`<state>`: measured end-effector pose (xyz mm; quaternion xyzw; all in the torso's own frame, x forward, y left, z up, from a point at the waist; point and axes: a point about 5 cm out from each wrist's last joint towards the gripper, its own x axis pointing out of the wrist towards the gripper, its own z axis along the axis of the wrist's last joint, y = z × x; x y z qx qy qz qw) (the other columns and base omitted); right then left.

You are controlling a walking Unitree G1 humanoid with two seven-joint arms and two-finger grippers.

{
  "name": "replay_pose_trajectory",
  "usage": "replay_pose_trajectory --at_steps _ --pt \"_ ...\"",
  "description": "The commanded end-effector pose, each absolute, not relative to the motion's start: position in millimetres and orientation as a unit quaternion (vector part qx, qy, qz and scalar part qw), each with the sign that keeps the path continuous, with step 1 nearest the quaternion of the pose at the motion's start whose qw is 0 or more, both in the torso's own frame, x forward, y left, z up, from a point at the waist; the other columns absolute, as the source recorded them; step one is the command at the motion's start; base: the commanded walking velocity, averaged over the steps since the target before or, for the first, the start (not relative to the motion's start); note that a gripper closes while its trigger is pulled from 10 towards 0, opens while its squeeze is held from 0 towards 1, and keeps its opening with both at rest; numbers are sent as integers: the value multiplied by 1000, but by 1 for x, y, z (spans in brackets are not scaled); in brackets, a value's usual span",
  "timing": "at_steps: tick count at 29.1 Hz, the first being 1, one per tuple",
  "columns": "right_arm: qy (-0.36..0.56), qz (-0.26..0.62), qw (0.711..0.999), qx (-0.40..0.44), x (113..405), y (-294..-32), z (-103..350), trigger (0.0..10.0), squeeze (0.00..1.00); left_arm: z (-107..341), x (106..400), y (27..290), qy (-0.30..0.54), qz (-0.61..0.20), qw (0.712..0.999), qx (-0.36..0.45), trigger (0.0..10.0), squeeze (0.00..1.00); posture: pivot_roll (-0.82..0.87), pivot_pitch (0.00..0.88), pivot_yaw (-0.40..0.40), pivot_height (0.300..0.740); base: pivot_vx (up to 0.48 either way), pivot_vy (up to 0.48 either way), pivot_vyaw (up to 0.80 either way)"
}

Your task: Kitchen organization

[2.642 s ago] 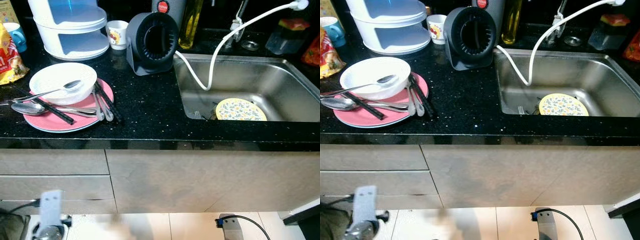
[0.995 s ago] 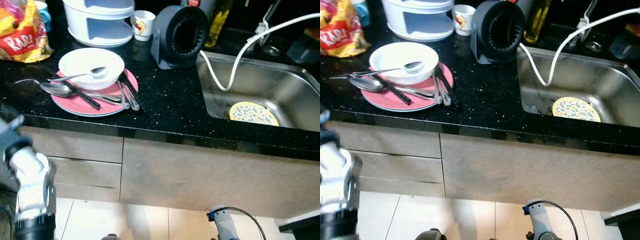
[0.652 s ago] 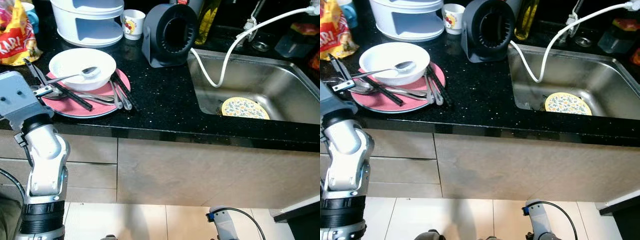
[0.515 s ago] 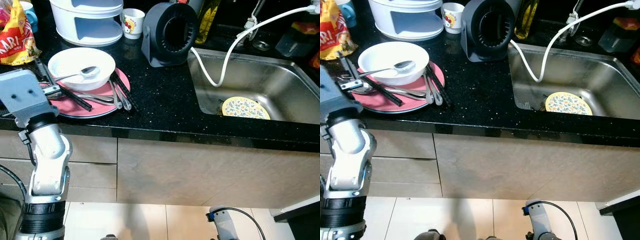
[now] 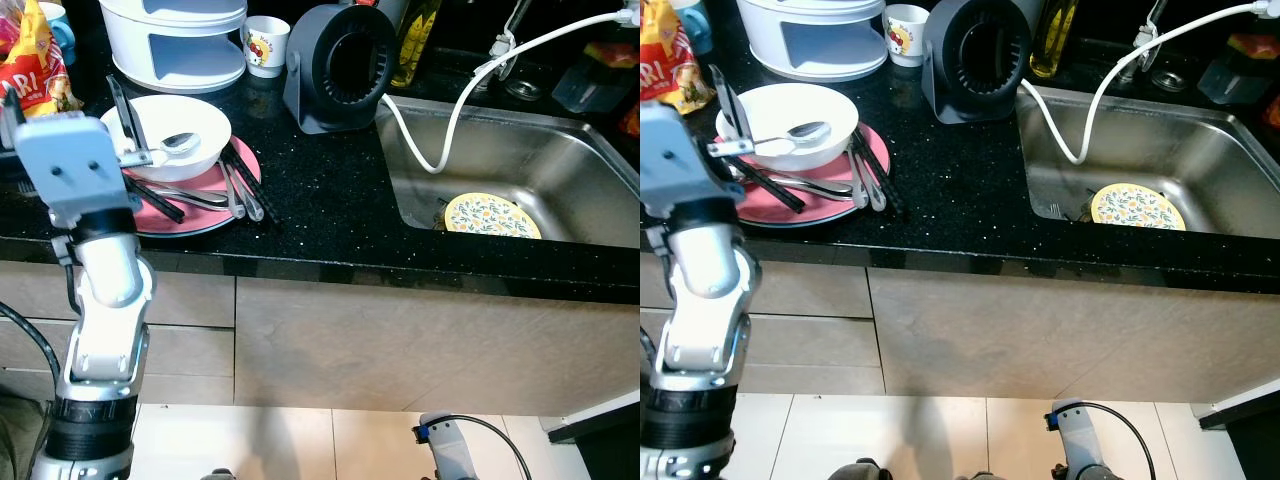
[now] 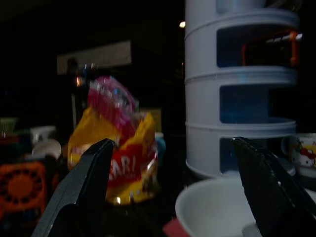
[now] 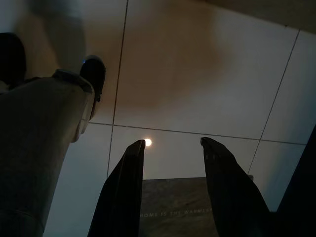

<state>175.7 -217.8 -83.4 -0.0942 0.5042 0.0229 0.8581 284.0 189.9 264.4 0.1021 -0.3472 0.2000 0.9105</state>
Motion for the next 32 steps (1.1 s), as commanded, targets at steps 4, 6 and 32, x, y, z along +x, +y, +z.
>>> replay_pose_trajectory --at_steps 4,6,32 --pt "517 16 851 -97 168 -224 -86 10000 0 250 289 196 -307 209 927 46 10000 0 146 112 -115 740 0 0 0" --pt "517 15 850 -97 167 -225 -86 10000 0 247 291 201 -293 216 931 11 10000 0 145 112 -116 740 0 0 0" --pt "517 10 850 -100 167 -230 -85 10000 0 235 307 194 -274 144 947 -89 0 0 125 99 -119 740 0 0 0"
